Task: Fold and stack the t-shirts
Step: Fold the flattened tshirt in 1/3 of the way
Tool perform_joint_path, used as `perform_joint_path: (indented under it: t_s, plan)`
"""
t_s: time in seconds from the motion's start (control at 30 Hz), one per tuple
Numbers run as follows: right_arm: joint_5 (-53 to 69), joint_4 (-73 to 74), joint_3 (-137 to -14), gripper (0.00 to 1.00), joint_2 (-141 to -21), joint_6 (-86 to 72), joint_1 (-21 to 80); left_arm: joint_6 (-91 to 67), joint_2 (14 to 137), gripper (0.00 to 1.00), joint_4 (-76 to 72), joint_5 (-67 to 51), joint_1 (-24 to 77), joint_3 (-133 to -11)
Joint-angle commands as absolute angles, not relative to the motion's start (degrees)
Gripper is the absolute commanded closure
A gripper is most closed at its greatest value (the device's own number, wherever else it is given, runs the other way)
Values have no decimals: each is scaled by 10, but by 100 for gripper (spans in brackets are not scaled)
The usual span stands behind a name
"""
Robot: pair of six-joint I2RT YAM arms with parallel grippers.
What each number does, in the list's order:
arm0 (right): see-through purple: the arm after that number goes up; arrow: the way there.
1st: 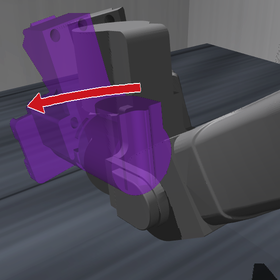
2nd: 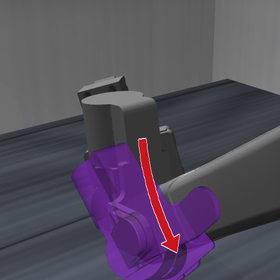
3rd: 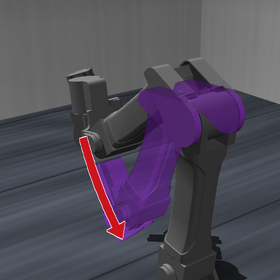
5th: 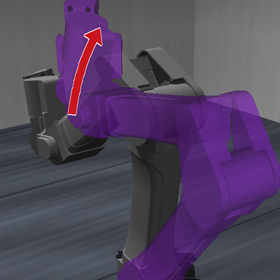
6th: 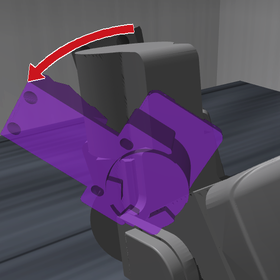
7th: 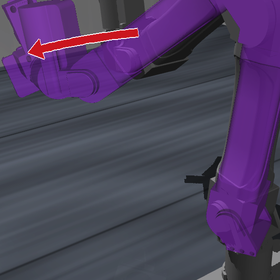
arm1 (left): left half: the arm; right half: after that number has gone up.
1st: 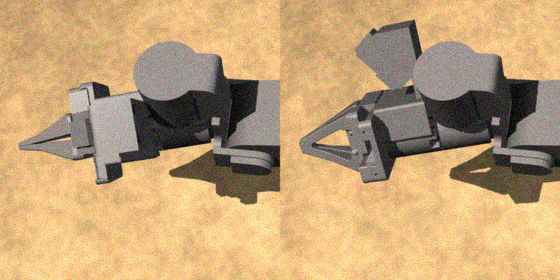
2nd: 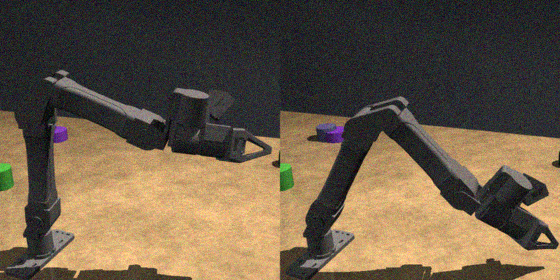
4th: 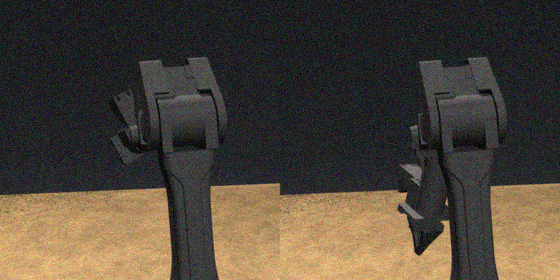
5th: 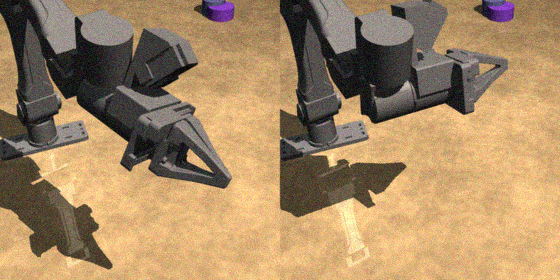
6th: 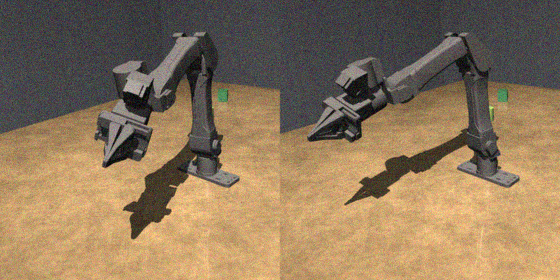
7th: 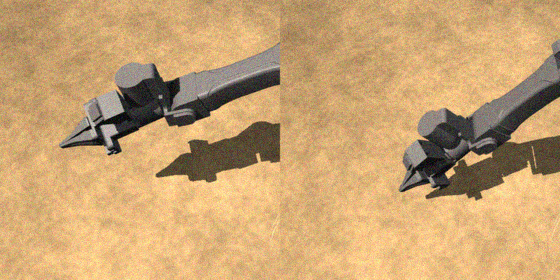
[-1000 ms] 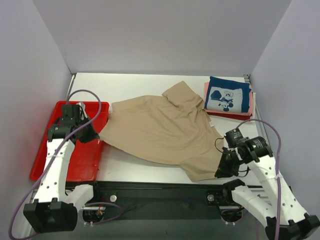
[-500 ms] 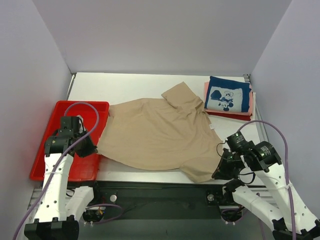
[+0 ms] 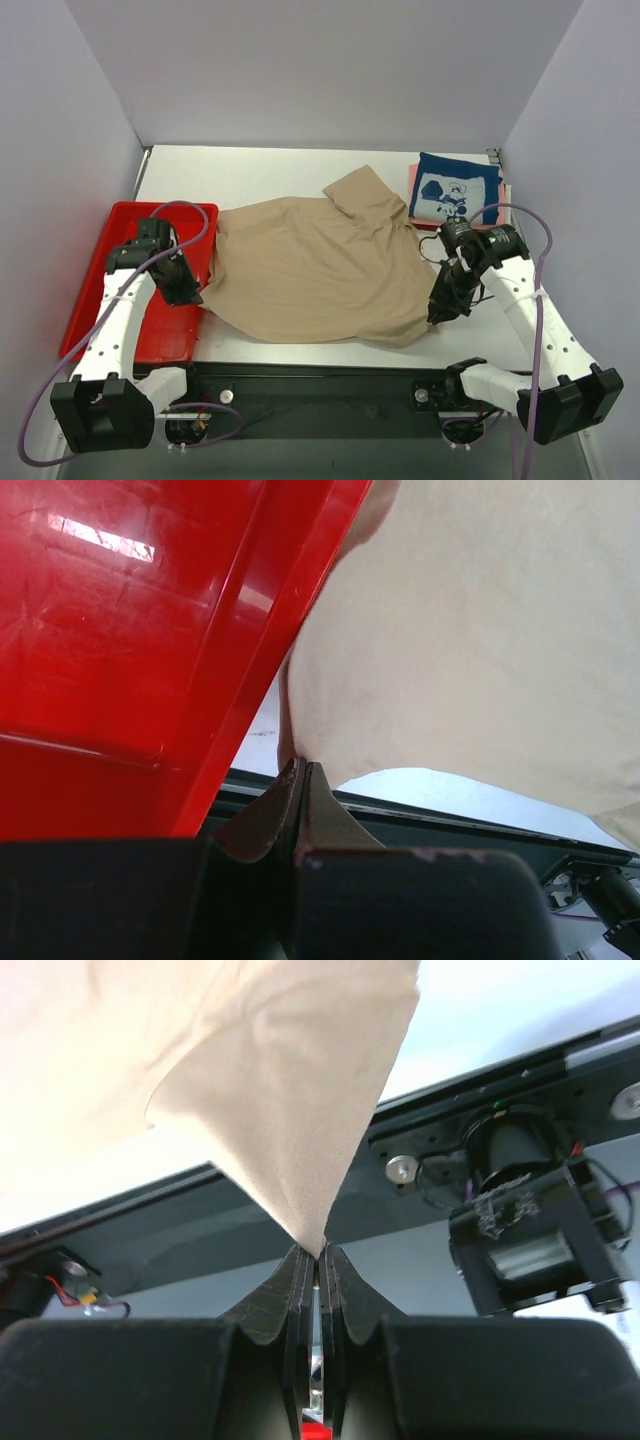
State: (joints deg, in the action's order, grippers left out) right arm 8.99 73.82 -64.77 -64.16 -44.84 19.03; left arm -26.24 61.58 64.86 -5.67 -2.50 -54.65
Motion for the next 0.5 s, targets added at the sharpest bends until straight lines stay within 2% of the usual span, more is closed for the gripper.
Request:
perform_joint_path:
  t_s: [0.0,0.1,0.47]
  plan:
    - [58,764,-689,100,-650,-395,143,-247,629,100,611,-62,-27,-556]
    - [41,769,-707,100,-648,-377,109,-241,646,100,601,-64,-27,-569]
    - [19,830,-693,100,-600,-377,88,-243,664,100,595,-85,-22,-572]
